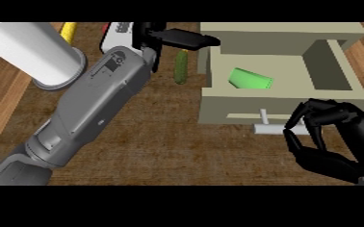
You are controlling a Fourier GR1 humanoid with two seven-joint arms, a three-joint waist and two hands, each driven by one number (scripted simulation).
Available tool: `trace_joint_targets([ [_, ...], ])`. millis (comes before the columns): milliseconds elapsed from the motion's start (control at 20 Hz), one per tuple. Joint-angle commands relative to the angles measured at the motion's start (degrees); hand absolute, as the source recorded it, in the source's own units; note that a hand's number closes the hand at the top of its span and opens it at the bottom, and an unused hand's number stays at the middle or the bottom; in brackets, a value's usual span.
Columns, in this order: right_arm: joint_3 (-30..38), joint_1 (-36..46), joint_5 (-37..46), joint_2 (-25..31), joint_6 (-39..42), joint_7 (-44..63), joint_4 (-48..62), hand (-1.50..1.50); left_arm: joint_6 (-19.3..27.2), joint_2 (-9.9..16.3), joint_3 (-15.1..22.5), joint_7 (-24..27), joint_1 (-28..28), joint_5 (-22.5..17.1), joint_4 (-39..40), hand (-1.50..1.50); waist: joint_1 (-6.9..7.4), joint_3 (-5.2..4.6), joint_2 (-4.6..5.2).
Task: Pick up the cup, place it into the drawer and close the drawer
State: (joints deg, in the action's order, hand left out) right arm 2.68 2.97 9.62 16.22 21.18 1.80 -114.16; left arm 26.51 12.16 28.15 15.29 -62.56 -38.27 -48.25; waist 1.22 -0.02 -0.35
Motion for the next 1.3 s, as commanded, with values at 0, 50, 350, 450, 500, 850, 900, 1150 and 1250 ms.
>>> trace_joint_targets([
  [0,-2.14,1.75,8.3,-0.71,-3.19,-4.88,7.11,1.5,-0.22,5.28,-1.93,-5.31,3.7,-0.78,-8.5,-1.5,0.6,0.05,0.02],
  [50,-5.01,-0.51,10.71,-2.31,-4.73,-2.72,3.4,1.5,-3.08,8.22,-3.03,-1.97,8.53,-1.36,-9.9,-1.5,0.6,-0.01,-0.04],
  [350,-9.76,5.11,23.4,0.57,-7.95,-8.35,15.48,1.5,-3.41,11.54,-3.34,-3.4,16.34,-0.84,-19.55,-1.5,1.55,0.03,0.12],
  [450,-13.96,6.09,29.76,0.15,-10.05,-6.54,16.34,1.5,-3.65,12.09,-3.72,-3.27,19.38,-1.12,-20.6,-1.5,1.36,-0.01,0.14],
  [500,-12.05,8.73,30.16,2.68,-9.33,-8.79,21.79,1.5,-2.87,12.32,-3.76,-2.97,19.53,-0.61,-21.76,-1.5,1.9,0.03,0.31],
  [850,-16.58,17.78,42.77,-1.69,-21.22,-13.08,42.4,1.5,-10.35,17.61,-8.25,-1.13,28.81,-3.29,-26.51,-1.5,1.89,0.06,0.72],
  [900,-17.41,17.04,43.75,-2.2,-22.45,-14.27,44.84,1.5,-10.2,18.88,-8.73,-1.65,30.74,-3.01,-28.43,-1.5,1.36,0.07,0.55],
  [1150,-11.16,29.73,41.89,-4.33,-25.24,-19.46,63.26,1.5,-12.67,19.2,-12.71,-2.07,31.12,-2.22,-25.79,-1.5,-0.06,0.06,0.74],
  [1250,-10.9,31.76,43.82,-6.08,-29.58,-20.41,71.26,1.5,-13.46,20.52,-12.83,0.3,35.81,-1.55,-29.98,-1.5,0.77,0.08,0.78],
])
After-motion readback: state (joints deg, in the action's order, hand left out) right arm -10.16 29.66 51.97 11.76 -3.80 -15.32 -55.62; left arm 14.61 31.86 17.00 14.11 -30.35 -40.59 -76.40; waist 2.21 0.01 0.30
